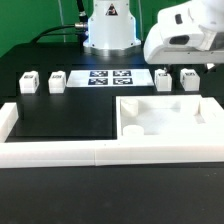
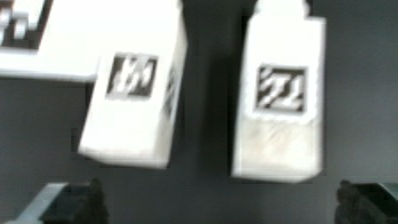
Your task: Assemble square table
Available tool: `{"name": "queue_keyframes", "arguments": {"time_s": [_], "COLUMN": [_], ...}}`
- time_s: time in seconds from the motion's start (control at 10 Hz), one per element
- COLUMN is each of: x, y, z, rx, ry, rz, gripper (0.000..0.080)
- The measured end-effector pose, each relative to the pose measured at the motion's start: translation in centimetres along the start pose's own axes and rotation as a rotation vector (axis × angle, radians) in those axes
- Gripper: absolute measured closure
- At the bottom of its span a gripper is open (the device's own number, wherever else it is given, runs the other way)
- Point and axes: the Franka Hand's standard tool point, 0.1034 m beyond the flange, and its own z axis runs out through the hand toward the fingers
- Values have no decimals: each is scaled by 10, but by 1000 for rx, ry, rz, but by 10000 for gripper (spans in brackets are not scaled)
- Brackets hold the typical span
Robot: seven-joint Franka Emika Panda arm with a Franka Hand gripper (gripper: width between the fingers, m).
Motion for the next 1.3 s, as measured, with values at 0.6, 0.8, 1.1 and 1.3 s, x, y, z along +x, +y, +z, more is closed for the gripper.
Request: {"name": "queue_keyframes", "arguments": {"time_s": [0.6, 0.8, 1.1, 1.3], "x": [-5, -4, 1, 2], "y": [-12, -24, -27, -26], "z": [10, 30, 47, 51], "rx": [-6, -7, -11, -12], "ry": [-148, -187, -204, -206], "rz": [32, 64, 61, 61], "gripper": [150, 150, 150, 150]}}
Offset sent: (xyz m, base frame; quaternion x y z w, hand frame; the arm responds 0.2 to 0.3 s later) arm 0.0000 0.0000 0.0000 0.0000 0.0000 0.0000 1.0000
